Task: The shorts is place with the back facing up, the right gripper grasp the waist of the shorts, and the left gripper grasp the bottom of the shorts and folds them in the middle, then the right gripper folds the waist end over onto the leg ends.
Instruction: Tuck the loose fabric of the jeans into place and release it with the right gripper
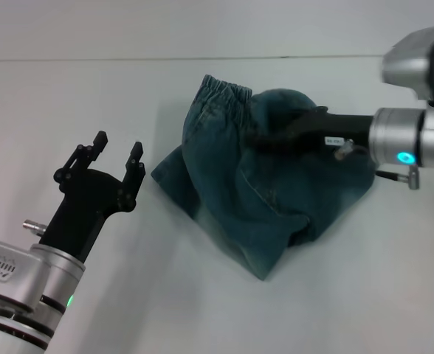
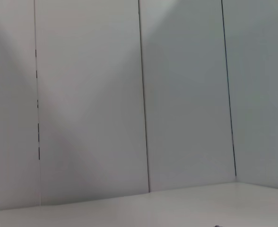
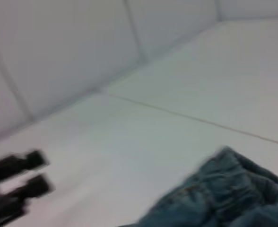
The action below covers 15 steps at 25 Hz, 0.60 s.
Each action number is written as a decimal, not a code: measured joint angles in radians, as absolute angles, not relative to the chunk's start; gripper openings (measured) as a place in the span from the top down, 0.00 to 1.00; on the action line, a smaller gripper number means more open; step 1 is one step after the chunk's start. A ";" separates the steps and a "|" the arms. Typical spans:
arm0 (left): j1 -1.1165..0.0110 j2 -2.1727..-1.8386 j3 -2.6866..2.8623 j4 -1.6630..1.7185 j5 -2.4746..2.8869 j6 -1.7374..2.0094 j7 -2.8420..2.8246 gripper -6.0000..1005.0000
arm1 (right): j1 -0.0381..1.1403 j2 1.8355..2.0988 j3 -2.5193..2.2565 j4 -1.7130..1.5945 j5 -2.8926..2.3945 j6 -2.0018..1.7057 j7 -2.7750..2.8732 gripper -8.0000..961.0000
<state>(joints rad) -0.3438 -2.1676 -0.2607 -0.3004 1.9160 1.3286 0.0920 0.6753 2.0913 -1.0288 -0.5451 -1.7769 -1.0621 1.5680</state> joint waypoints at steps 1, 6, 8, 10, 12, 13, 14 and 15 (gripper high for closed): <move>-0.342 -2.167 -0.261 -0.300 1.916 1.331 0.092 0.47 | 0.655 2.092 -1.026 -0.564 -1.763 -1.100 1.554 0.07; -0.337 -2.160 -0.259 -0.285 1.937 1.343 0.013 0.43 | 0.491 2.086 -1.011 -0.711 -1.618 -1.316 1.494 0.06; -0.343 -2.152 -0.248 -0.232 1.997 1.372 -0.099 0.41 | 0.428 2.085 -0.995 -0.760 -1.599 -1.382 1.453 0.06; -0.362 -2.144 -0.213 -0.142 2.084 1.427 -0.253 0.40 | 0.373 2.086 -0.970 -0.782 -1.595 -1.439 1.393 0.06; -0.388 -2.134 -0.158 -0.052 2.156 1.477 -0.405 0.38 | 0.317 2.087 -0.941 -0.788 -1.597 -1.498 1.319 0.05; -0.402 -2.130 -0.122 -0.004 2.188 1.507 -0.493 0.37 | 0.291 2.087 -0.930 -0.789 -1.598 -1.520 1.285 0.05; -0.413 -2.131 -0.081 0.049 2.204 1.531 -0.565 0.36 | 0.269 2.086 -0.923 -0.789 -1.600 -1.536 1.254 0.05; -0.422 -2.132 -0.053 0.085 2.214 1.549 -0.613 0.35 | 0.243 2.087 -0.916 -0.786 -1.604 -1.547 1.211 0.04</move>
<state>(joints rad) -0.4221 -2.1325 -0.0530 0.0845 2.2139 1.5494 -0.6126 0.2426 2.0866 -0.9160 -0.7860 -1.6036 -1.5474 1.2107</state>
